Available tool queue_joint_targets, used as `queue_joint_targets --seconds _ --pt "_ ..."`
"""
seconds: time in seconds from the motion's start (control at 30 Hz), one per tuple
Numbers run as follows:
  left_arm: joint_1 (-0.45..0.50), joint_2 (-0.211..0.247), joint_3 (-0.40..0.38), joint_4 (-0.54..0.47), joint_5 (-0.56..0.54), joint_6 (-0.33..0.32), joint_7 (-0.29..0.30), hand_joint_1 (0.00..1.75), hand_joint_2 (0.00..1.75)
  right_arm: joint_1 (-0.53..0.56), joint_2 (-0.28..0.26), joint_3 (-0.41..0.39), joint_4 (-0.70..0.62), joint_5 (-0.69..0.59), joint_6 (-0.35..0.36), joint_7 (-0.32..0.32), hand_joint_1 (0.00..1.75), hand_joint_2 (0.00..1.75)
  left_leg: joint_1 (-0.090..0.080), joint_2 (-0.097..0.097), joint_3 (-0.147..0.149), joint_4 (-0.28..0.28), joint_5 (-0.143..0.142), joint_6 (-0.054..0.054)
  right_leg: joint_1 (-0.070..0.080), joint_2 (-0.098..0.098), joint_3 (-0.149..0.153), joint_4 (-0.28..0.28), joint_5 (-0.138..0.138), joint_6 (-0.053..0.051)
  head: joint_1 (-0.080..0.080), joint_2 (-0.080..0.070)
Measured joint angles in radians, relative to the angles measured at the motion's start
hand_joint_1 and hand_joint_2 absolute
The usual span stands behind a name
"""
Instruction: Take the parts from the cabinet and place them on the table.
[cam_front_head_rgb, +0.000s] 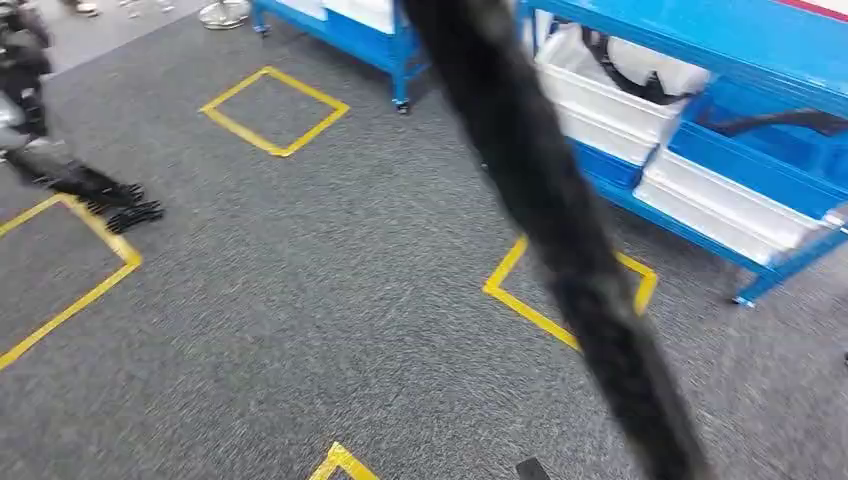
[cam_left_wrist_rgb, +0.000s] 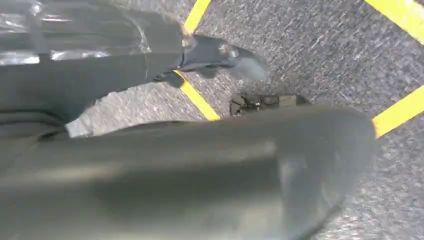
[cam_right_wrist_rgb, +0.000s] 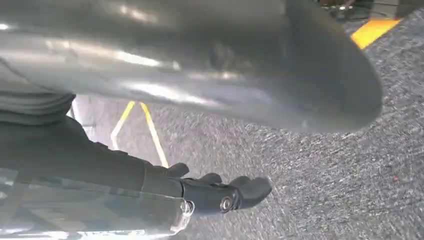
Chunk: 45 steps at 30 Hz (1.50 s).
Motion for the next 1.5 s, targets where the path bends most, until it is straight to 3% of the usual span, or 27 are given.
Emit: queue_joint_targets --seconds 0.03,0.1,0.13,0.2,0.3,0.33,0.4,0.43,0.5,0.53,0.6,0.67,0.7,0.83,0.87,0.9,0.93,1.0,1.07,1.13,1.17,1.2,1.33,1.37,1.4,1.43,1.5 --pt "0.001 0.000 0.000 0.001 -0.001 0.001 0.001 0.00 0.00 0.002 0.000 0.003 0.000 0.000 0.000 0.000 0.00 0.00 0.000 0.005 -0.016 0.010 0.014 -0.001 0.000 0.016 0.002 0.003 -0.002 0.000 -0.003 0.000" --pt "0.001 0.002 0.000 0.001 -0.002 0.002 0.005 0.00 0.00 0.007 0.000 0.003 0.001 0.000 0.000 0.002 0.00 0.00 0.003 0.005 0.014 -0.088 0.103 0.000 -0.004 0.046 0.006 0.011 -0.009 0.006 -0.004 0.000" --pt "0.001 0.002 0.000 0.001 -0.003 0.002 0.006 0.00 0.00 0.008 0.001 0.003 0.002 0.000 0.000 0.003 0.00 0.00 0.005 -0.020 0.051 -0.179 0.160 -0.001 -0.008 0.060 0.008 0.018 -0.015 0.012 -0.005 0.000" --pt "0.000 0.002 0.000 0.001 -0.004 0.002 0.007 0.00 0.00 0.002 0.001 0.003 0.002 0.001 -0.001 0.003 0.00 0.00 0.015 -0.103 0.088 -0.257 0.159 0.001 -0.009 0.087 0.000 0.035 -0.028 0.026 -0.015 0.000" --pt "0.002 0.004 0.000 0.001 -0.005 0.003 0.010 0.00 0.00 0.004 0.001 0.006 0.002 0.001 -0.001 0.003 0.00 0.00 0.005 -0.065 0.093 -0.255 0.156 0.020 -0.018 0.124 -0.003 0.027 -0.023 0.040 -0.015 0.000" --pt "0.002 0.003 0.000 0.000 -0.005 0.004 0.010 0.00 0.00 0.004 0.001 0.009 0.002 0.000 -0.001 0.004 0.00 0.00 0.014 -0.048 0.097 -0.262 0.158 0.028 -0.017 0.133 -0.007 0.031 -0.026 0.046 -0.016 0.000" --pt "-0.001 0.003 0.000 0.000 -0.005 0.006 0.010 0.00 0.00 0.006 0.003 0.013 0.002 0.000 -0.001 0.006 0.00 0.00 0.011 -0.017 0.104 -0.265 0.155 0.038 -0.011 0.035 -0.034 0.091 -0.065 0.057 -0.002 0.000" --pt "0.000 0.004 0.000 0.000 -0.005 0.006 0.010 0.00 0.00 0.003 0.002 0.013 0.003 -0.001 -0.002 0.006 0.00 0.00 0.008 0.000 0.107 -0.264 0.152 0.042 -0.014 0.013 -0.069 0.163 -0.103 0.062 0.000 0.000" --pt "0.003 0.005 0.000 0.001 -0.005 0.006 0.010 0.00 0.00 -0.002 0.003 0.013 0.003 -0.002 -0.001 0.006 0.00 0.00 0.005 0.040 0.110 -0.264 0.145 0.044 -0.018 -0.001 -0.150 0.313 -0.159 0.067 0.000 0.000" --pt "0.004 0.006 0.000 0.001 -0.005 0.006 0.010 0.00 0.00 0.001 0.003 0.013 0.003 -0.002 -0.001 0.006 0.00 0.00 0.004 0.056 0.113 -0.264 0.141 0.044 -0.019 -0.003 -0.164 0.338 -0.155 0.068 0.001 0.000" --pt "0.002 0.007 0.000 0.001 -0.005 0.006 0.010 0.00 0.00 0.009 0.004 0.014 0.003 -0.005 -0.001 0.008 0.00 0.00 0.000 0.081 0.122 -0.264 0.134 0.043 -0.018 -0.008 -0.124 0.256 -0.084 0.059 0.002 0.000" --pt "-0.001 0.007 0.000 0.000 -0.005 0.006 0.008 0.00 0.00 0.010 0.003 0.016 0.005 -0.008 0.000 0.010 0.00 0.00 -0.005 0.100 0.134 -0.265 0.127 0.042 -0.006 -0.040 -0.038 0.084 0.001 0.035 0.002 0.000" --pt "-0.004 0.003 0.000 0.000 -0.005 0.006 0.006 0.00 0.00 0.006 0.001 0.016 0.005 -0.008 0.002 0.015 0.00 0.00 -0.007 0.110 0.135 -0.267 0.124 0.038 0.006 -0.091 -0.016 0.046 -0.021 0.019 -0.005 0.000" --pt "-0.005 0.002 0.000 -0.001 -0.012 0.007 0.002 0.00 0.00 0.008 0.002 0.017 0.005 -0.019 0.011 0.024 0.00 0.00 -0.008 0.148 0.151 -0.280 0.120 0.020 0.011 -0.053 -0.014 0.020 -0.016 0.010 -0.007 0.000" --pt "-0.008 0.002 -0.001 -0.001 -0.015 0.008 -0.002 0.00 0.00 0.013 0.003 0.018 0.006 -0.020 0.013 0.026 0.00 0.00 -0.004 0.097 0.153 -0.272 0.111 0.011 -0.002 -0.044 0.003 0.000 -0.003 0.011 -0.005 0.000" --pt "-0.008 0.002 -0.001 -0.001 -0.016 0.008 -0.006 0.00 0.00 0.012 0.004 0.019 0.006 -0.020 0.015 0.026 0.00 0.00 -0.002 0.021 0.137 -0.238 0.091 0.006 -0.006 -0.036 0.008 -0.007 0.000 0.007 -0.011 0.000" --pt "-0.006 0.003 -0.001 -0.001 -0.019 0.009 -0.008 0.00 0.00 0.006 0.003 0.019 0.007 -0.021 0.014 0.026 0.00 0.00 -0.002 0.000 0.101 -0.168 0.055 0.003 -0.008 -0.025 0.007 -0.008 0.001 0.006 -0.016 0.000" --pt "-0.003 0.005 -0.006 0.000 -0.027 0.008 -0.005 0.00 0.00 0.002 0.005 0.019 0.007 -0.022 0.014 0.023 0.00 0.00 0.001 0.001 0.021 -0.022 -0.003 -0.004 -0.008 0.002 0.008 -0.006 0.000 0.003 -0.023 0.000" --pt "-0.001 0.005 -0.008 0.000 -0.031 0.008 -0.005 0.00 0.00 0.004 0.005 0.019 0.007 -0.026 0.014 0.023 0.00 0.00 0.002 0.010 -0.014 0.007 0.021 -0.008 -0.010 0.032 0.010 -0.001 -0.004 0.007 -0.024 0.000" --pt "-0.002 0.005 -0.009 0.000 -0.040 0.015 -0.005 0.00 0.00 0.007 0.005 0.019 0.008 -0.028 0.014 0.023 0.00 0.00 0.005 0.000 0.038 -0.132 0.126 -0.011 -0.017 0.061 0.013 0.009 -0.013 0.016 -0.024 0.000" --pt "-0.002 0.005 -0.011 0.000 -0.043 0.019 -0.005 0.00 0.00 0.006 0.005 0.019 0.008 -0.028 0.014 0.023 0.00 0.00 0.012 -0.038 0.074 -0.218 0.173 -0.015 -0.020 0.073 0.013 0.017 -0.020 0.022 -0.024 0.000" --pt "-0.002 0.005 -0.014 0.000 -0.045 0.020 -0.005 0.00 0.00 0.006 0.004 0.019 0.009 -0.028 0.014 0.023 0.00 0.00 0.021 -0.105 0.089 -0.245 0.155 -0.014 -0.018 0.085 0.010 0.025 -0.027 0.030 -0.026 0.000" --pt "-0.002 0.005 -0.016 0.000 -0.050 0.026 -0.005 0.00 0.00 0.005 0.004 0.020 0.010 -0.028 0.014 0.023 0.00 0.00 0.014 -0.058 0.100 -0.258 0.150 0.017 -0.027 0.139 -0.004 0.026 -0.026 0.052 -0.026 0.000" --pt "-0.004 0.004 -0.017 0.000 -0.053 0.027 -0.004 0.00 0.00 0.007 0.004 0.020 0.010 -0.028 0.014 0.023 0.00 0.00 0.020 -0.041 0.104 -0.263 0.152 0.024 -0.026 0.121 -0.006 0.034 -0.032 0.056 -0.026 0.000" --pt "-0.004 0.005 -0.020 0.000 -0.065 0.031 -0.001 0.00 0.00 0.006 0.006 0.021 0.010 -0.028 0.014 0.024 0.00 0.00 0.018 -0.025 0.109 -0.265 0.149 0.029 -0.020 0.056 -0.019 0.063 -0.049 0.064 -0.016 0.000" --pt "-0.003 0.004 -0.027 0.000 -0.077 0.037 0.007 0.00 0.00 0.001 0.006 0.021 0.010 -0.028 0.014 0.024 0.00 0.00 0.016 -0.005 0.112 -0.265 0.145 0.036 -0.021 0.022 -0.052 0.126 -0.083 0.069 -0.006 0.000" --pt "0.001 0.005 -0.040 0.000 -0.092 0.042 0.027 0.00 0.00 -0.006 0.006 0.021 0.010 -0.028 0.014 0.026 0.00 0.00 0.012 0.037 0.117 -0.265 0.137 0.040 -0.024 0.002 -0.140 0.285 -0.151 0.075 -0.001 0.000"
